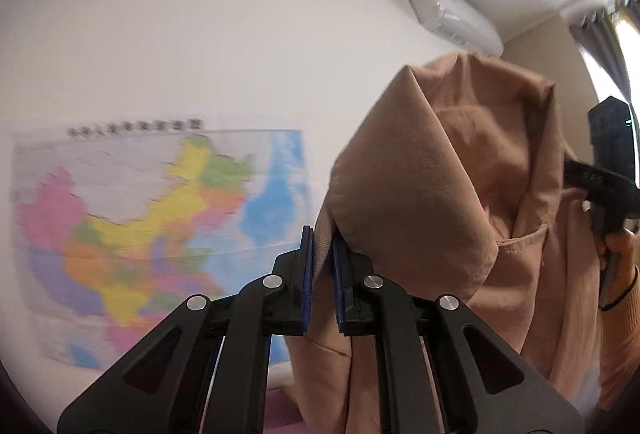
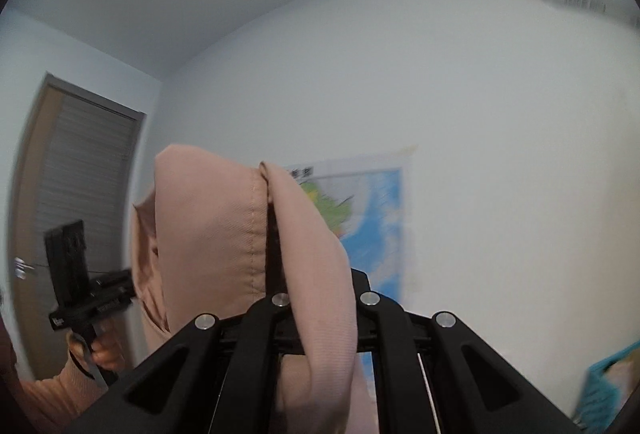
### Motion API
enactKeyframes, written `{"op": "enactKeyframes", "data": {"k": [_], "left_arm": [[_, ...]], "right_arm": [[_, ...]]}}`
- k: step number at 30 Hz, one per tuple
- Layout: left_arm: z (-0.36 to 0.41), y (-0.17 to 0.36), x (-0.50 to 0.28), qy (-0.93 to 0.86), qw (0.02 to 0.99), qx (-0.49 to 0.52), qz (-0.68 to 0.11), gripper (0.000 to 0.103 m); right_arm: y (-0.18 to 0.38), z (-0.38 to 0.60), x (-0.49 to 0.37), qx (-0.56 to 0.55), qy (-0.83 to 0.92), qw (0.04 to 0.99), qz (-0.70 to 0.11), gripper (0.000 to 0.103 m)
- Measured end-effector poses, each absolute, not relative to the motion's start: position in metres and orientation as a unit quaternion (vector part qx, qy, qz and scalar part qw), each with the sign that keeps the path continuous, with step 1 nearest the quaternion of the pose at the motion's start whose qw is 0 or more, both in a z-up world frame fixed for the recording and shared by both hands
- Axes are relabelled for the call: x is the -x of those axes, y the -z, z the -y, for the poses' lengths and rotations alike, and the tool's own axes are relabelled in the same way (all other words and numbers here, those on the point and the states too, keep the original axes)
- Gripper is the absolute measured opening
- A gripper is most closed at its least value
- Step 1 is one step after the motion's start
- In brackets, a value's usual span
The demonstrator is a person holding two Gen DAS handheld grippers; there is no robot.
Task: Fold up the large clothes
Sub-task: 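Lift the pink jacket off the pile with both grippers and shake it out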
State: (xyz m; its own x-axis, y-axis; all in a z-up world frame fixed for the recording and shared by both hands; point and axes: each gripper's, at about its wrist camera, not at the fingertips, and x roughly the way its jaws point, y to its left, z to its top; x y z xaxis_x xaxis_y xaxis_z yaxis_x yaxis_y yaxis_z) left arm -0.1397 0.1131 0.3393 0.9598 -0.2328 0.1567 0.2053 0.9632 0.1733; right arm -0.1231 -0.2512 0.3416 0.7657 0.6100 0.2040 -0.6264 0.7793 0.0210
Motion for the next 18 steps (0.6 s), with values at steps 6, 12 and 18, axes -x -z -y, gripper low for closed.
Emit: {"op": "enactKeyframes", "data": {"k": [6,12,18], "left_arm": [[-0.127,-0.275,0.085,0.066,0.99,-0.118,-0.022,0.014],[-0.169,-0.134,-0.035,0.022,0.965,-0.087,-0.248,0.009],[-0.222,-0.046,-0.079,-0.031,0.932,-0.045,-0.358,0.014]], "right_arm": [[-0.244,0.195,-0.005,-0.074,-0.353,0.928,-0.093,0.005],[-0.089,0.118,-0.117,-0.049,-0.332,0.891,-0.305,0.005],[-0.025,0.081,-0.158,-0.028,-0.315,0.869,-0.38,0.005]]}}
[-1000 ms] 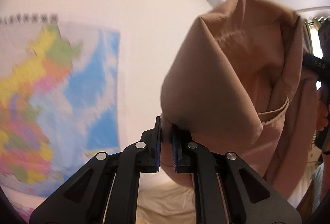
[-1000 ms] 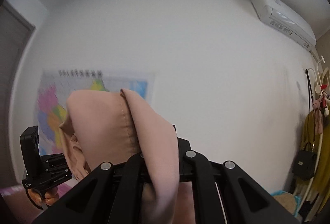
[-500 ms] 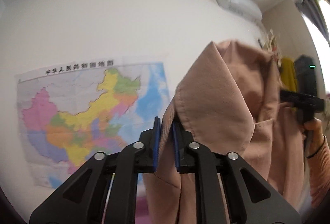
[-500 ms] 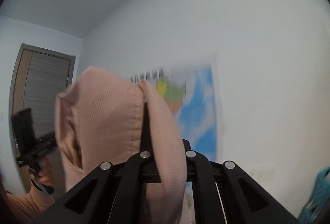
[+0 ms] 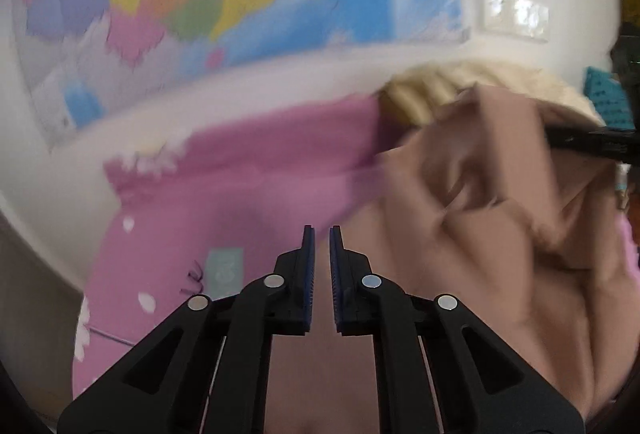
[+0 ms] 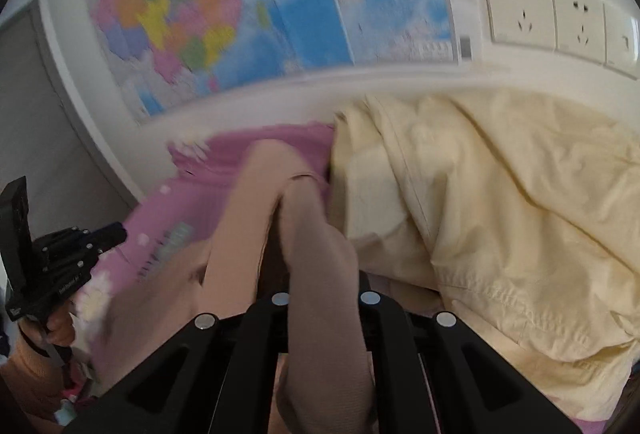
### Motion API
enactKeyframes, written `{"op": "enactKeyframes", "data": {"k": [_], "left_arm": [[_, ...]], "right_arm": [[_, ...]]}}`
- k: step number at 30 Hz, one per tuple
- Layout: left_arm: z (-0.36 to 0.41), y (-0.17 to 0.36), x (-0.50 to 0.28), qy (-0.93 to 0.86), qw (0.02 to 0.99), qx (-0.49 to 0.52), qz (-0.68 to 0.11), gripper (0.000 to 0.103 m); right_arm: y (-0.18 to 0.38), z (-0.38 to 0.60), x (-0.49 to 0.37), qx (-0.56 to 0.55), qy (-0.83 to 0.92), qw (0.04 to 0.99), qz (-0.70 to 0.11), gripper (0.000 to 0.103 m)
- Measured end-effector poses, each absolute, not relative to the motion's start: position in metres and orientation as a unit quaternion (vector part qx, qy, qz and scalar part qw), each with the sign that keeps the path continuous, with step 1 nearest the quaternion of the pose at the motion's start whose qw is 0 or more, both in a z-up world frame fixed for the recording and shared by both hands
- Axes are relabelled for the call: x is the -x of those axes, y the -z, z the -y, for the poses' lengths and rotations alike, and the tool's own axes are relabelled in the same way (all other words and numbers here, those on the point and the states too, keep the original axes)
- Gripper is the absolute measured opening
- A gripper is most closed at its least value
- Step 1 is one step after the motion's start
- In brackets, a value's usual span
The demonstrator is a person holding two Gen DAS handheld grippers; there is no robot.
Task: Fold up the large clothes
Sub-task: 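Lift the pink jacket off the pile with both grippers and shake it out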
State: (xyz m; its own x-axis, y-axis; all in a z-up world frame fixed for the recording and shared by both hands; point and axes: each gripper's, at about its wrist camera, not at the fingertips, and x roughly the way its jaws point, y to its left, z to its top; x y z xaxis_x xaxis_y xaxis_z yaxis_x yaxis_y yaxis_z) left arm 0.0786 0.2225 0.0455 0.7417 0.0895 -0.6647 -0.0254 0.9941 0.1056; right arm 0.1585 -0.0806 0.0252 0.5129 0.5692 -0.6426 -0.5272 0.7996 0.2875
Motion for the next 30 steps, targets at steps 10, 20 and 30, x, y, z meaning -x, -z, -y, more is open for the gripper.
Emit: {"op": "enactKeyframes", "data": {"k": [10,20,30], "left_arm": [[-0.296,0.012,-0.092,0.127,0.886,0.069,-0.44,0.084],[-0.281,0.056,-0.093,0.207,0.83,0.099,-0.508,0.005],[-0.348,-0.097,-0.071,0.049,0.941,0.099,-0.319,0.003]], "right_arm": [[-0.025,0.081,-0.17,-0.028,-0.346,0.858,-0.379,0.005],[-0.049,0.06,-0.162,-0.01,-0.373,0.859,-0.35,0.005],[-0.097,0.054,-0.203,-0.092,-0.393,0.863,-0.304,0.005]]}}
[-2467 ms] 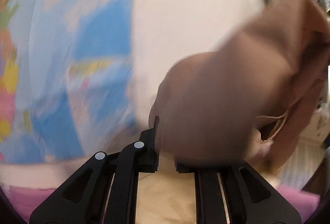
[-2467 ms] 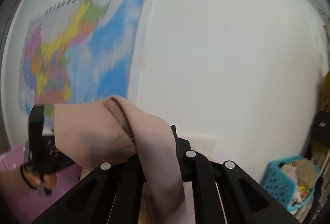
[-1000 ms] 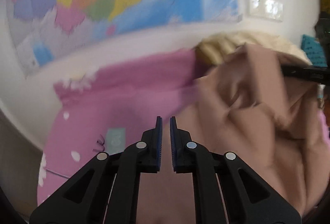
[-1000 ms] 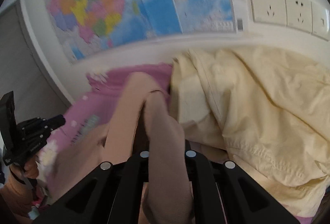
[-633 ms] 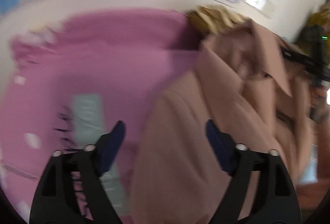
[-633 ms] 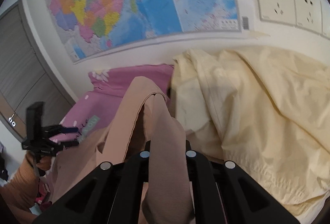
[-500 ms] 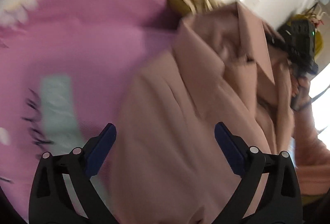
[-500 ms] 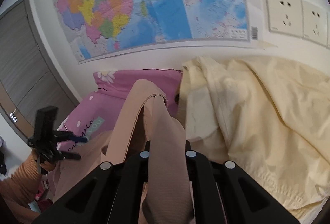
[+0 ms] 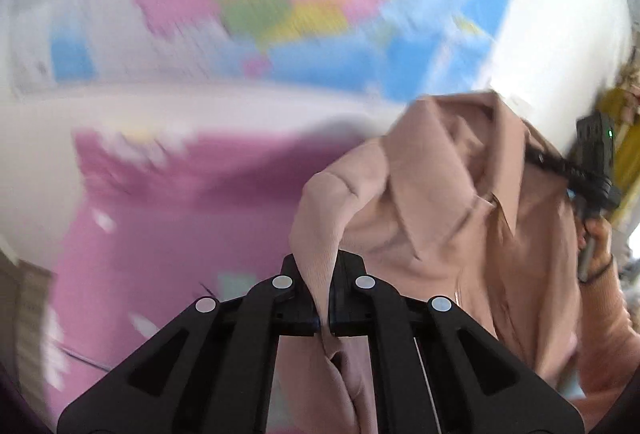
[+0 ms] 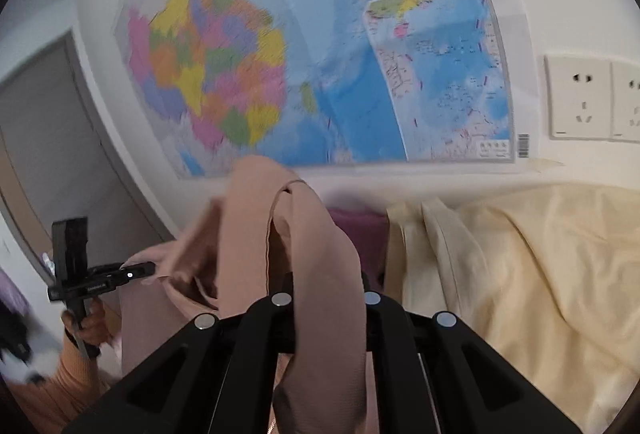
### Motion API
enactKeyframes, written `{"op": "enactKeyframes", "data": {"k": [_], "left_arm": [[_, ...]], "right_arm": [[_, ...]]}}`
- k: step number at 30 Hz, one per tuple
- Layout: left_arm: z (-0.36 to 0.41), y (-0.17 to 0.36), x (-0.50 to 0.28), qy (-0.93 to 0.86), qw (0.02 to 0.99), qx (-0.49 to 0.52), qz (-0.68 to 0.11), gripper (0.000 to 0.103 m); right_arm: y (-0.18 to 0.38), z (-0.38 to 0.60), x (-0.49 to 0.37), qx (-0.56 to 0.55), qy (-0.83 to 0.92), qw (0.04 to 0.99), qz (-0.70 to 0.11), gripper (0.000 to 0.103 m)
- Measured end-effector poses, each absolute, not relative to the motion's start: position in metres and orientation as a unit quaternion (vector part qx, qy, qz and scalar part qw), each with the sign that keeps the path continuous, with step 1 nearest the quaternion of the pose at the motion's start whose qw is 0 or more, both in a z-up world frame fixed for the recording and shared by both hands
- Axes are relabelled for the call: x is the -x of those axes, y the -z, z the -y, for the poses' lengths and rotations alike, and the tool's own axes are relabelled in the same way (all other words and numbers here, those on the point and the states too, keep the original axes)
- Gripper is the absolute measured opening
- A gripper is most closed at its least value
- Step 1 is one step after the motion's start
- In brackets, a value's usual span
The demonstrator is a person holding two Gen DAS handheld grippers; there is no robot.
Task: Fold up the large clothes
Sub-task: 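Lift the pink jacket off the pile with both grippers and shake it out, then lay the pink jacket flat on the pink sheet and open both grippers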
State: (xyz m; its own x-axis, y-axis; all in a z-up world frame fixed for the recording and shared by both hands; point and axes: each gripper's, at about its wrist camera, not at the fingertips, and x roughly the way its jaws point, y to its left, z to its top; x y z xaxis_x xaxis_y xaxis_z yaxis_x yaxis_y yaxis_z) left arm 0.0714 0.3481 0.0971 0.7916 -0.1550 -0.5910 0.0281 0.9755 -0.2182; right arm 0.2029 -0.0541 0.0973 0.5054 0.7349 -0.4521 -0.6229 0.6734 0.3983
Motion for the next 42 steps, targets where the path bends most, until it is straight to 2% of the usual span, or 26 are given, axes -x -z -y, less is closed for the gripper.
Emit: {"op": "enactKeyframes", "data": {"k": [5,8,11,12,13,14,15,16,18,19,23,27,32,33,34,35,36,38,42], "left_arm": [[-0.361,-0.075,-0.122,-0.014,0.932,0.082,-0.351,0.006],[-0.35,-0.012,-0.159,-0.05,0.901,0.034,-0.43,0.014],[-0.355,0.026,-0.166,-0.024,0.881,0.059,-0.468,0.025],[-0.362,0.026,-0.16,-0.016,0.885,0.073,-0.46,0.032],[-0.371,0.021,-0.149,-0.014,0.892,0.087,-0.443,0.048],[-0.377,0.015,-0.141,-0.012,0.9,0.096,-0.426,0.06],[-0.383,0.01,-0.129,-0.008,0.906,0.102,-0.411,0.065],[-0.389,0.007,-0.116,-0.008,0.91,0.105,-0.401,0.067],[-0.397,0.006,-0.096,-0.01,0.914,0.107,-0.392,0.068],[-0.402,0.009,-0.084,-0.006,0.913,0.11,-0.394,0.068],[-0.408,0.033,-0.06,-0.004,0.901,0.118,-0.418,0.066],[-0.408,0.059,-0.042,0.027,0.89,0.163,-0.425,0.066],[-0.389,0.067,-0.033,0.055,0.887,0.171,-0.425,0.066],[-0.387,0.067,-0.033,0.057,0.887,0.173,-0.424,0.066],[-0.385,0.066,-0.034,0.062,0.887,0.18,-0.422,0.066],[-0.384,0.065,-0.035,0.064,0.886,0.184,-0.421,0.066],[-0.383,0.064,-0.036,0.065,0.886,0.187,-0.419,0.066],[-0.382,0.06,-0.034,0.064,0.888,0.184,-0.416,0.066],[-0.38,0.048,-0.027,0.054,0.896,0.163,-0.409,0.067]], "right_arm": [[-0.05,0.013,-0.271,-0.104,-0.362,0.849,-0.371,0.005],[-0.004,-0.009,-0.298,-0.071,-0.317,0.844,-0.427,0.006],[0.016,-0.017,-0.304,-0.044,-0.29,0.848,-0.441,0.01],[0.014,-0.017,-0.299,-0.037,-0.294,0.851,-0.434,0.019],[0.01,-0.017,-0.295,-0.03,-0.294,0.853,-0.429,0.029],[0.004,-0.015,-0.288,-0.021,-0.298,0.856,-0.423,0.043],[-0.004,-0.013,-0.279,-0.012,-0.306,0.855,-0.42,0.053],[-0.013,-0.008,-0.266,-0.001,-0.31,0.857,-0.412,0.058],[-0.032,0.004,-0.236,0.029,-0.304,0.875,-0.376,0.094],[-0.039,0.012,-0.221,0.043,-0.299,0.883,-0.359,0.097],[-0.044,0.04,-0.165,0.056,-0.331,0.871,-0.36,0.097],[-0.012,0.051,-0.104,0.073,-0.355,0.838,-0.407,0.097],[0.03,0.052,-0.049,0.11,-0.354,0.814,-0.448,0.097],[0.039,0.051,-0.045,0.121,-0.342,0.814,-0.454,0.088],[0.044,0.051,-0.043,0.126,-0.335,0.812,-0.461,0.073],[0.048,0.052,-0.044,0.124,-0.334,0.808,-0.469,0.025],[0.045,0.059,-0.048,0.104,-0.332,0.806,-0.478,0.006],[0.024,0.075,-0.052,0.087,-0.314,0.828,-0.455,0.004],[-0.055,0.147,-0.071,0.038,-0.237,0.897,-0.37,0.002]]}}
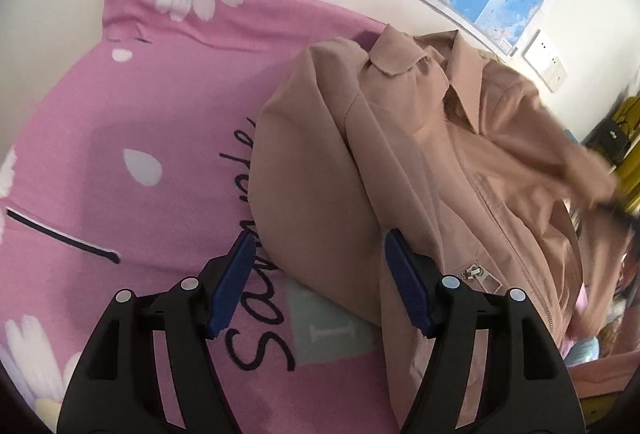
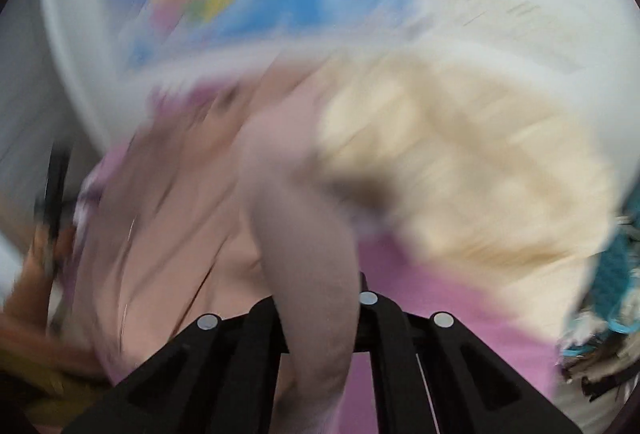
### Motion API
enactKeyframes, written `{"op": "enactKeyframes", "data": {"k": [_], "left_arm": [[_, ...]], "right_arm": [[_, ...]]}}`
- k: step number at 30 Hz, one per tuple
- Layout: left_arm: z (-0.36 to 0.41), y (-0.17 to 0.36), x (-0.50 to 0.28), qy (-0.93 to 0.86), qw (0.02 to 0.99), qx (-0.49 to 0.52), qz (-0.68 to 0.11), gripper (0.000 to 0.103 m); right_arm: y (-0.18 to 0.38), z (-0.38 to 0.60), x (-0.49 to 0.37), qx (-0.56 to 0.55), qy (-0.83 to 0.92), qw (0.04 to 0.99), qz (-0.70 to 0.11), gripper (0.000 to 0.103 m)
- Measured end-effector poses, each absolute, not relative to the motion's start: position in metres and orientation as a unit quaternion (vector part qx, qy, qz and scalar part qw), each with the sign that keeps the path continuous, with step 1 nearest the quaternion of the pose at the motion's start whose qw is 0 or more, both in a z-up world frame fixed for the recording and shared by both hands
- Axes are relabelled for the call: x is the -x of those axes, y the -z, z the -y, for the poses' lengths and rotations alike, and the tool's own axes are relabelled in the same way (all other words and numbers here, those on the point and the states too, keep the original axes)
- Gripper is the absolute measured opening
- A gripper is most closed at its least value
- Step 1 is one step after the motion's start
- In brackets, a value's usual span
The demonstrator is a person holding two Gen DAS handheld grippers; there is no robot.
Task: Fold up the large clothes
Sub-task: 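Lay the pink jacket flat on the pink sheet and open both grippers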
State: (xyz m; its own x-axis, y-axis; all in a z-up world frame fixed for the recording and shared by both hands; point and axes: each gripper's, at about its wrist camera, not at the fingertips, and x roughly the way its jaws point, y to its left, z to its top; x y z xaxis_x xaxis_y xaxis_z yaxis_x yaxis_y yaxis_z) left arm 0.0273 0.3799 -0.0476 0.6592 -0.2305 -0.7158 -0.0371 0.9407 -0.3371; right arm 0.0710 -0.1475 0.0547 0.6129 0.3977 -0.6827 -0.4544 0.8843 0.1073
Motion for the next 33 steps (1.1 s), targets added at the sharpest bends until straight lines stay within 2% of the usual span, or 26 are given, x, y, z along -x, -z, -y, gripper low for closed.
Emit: {"op": "enactKeyframes", "data": {"k": [3,6,7,9,10,12,16,17,18,20,21,22,23,24,26,30,33], "left_arm": [[-0.386,0.044,-0.024,0.046,0.899,0.165,-0.402,0.068],[-0.394,0.048,-0.026,0.028,0.898,0.17,-0.406,0.071],[-0.396,0.051,-0.027,0.023,0.895,0.17,-0.412,0.071],[-0.398,0.056,-0.029,0.023,0.891,0.17,-0.42,0.071],[-0.398,0.056,-0.029,0.023,0.892,0.167,-0.419,0.071],[-0.397,0.055,-0.027,0.023,0.894,0.158,-0.418,0.072],[-0.395,0.052,-0.028,0.025,0.895,0.152,-0.419,0.072],[-0.393,0.052,-0.028,0.027,0.895,0.148,-0.419,0.072],[-0.391,0.052,-0.029,0.028,0.896,0.143,-0.42,0.072],[-0.38,0.054,-0.032,0.03,0.898,0.126,-0.42,0.071],[-0.373,0.054,-0.034,0.028,0.9,0.111,-0.42,0.067],[-0.365,0.053,-0.038,0.035,0.899,0.103,-0.423,0.044],[-0.361,0.054,-0.04,0.041,0.897,0.103,-0.428,0.013],[-0.356,0.054,-0.044,0.043,0.894,0.103,-0.434,0.004],[-0.35,0.043,-0.045,0.03,0.901,0.083,-0.425,0.004],[-0.362,-0.014,-0.038,-0.023,0.919,0.045,-0.39,0.004],[-0.378,-0.065,-0.035,-0.137,0.921,-0.04,-0.363,0.004]], "right_arm": [[-0.081,0.206,-0.099,0.0,-0.165,0.922,-0.35,0.002],[-0.043,0.242,-0.142,-0.023,-0.113,0.905,-0.409,0.007],[-0.024,0.242,-0.154,-0.026,-0.096,0.897,-0.431,0.012],[0.02,0.234,-0.174,-0.011,-0.063,0.874,-0.481,0.032],[0.032,0.231,-0.176,-0.002,-0.053,0.871,-0.488,0.039],[0.04,0.227,-0.17,-0.001,-0.048,0.874,-0.483,0.06],[0.0,0.225,-0.125,-0.019,-0.076,0.911,-0.405,0.073],[-0.014,0.223,-0.108,-0.018,-0.096,0.921,-0.377,0.082],[-0.021,0.217,-0.095,-0.016,-0.116,0.926,-0.36,0.087],[-0.032,0.194,-0.065,0.011,-0.178,0.926,-0.333,0.087],[-0.034,0.184,-0.054,0.029,-0.192,0.926,-0.324,0.089],[-0.033,0.176,-0.047,0.042,-0.201,0.925,-0.319,0.09],[-0.03,0.166,-0.043,0.046,-0.217,0.922,-0.318,0.091],[-0.027,0.158,-0.042,0.044,-0.232,0.916,-0.323,0.091],[-0.021,0.151,-0.044,0.034,-0.246,0.91,-0.331,0.091],[-0.012,0.123,-0.043,0.019,-0.269,0.896,-0.352,0.091],[-0.008,0.118,-0.044,0.008,-0.278,0.893,-0.354,0.091]]}}
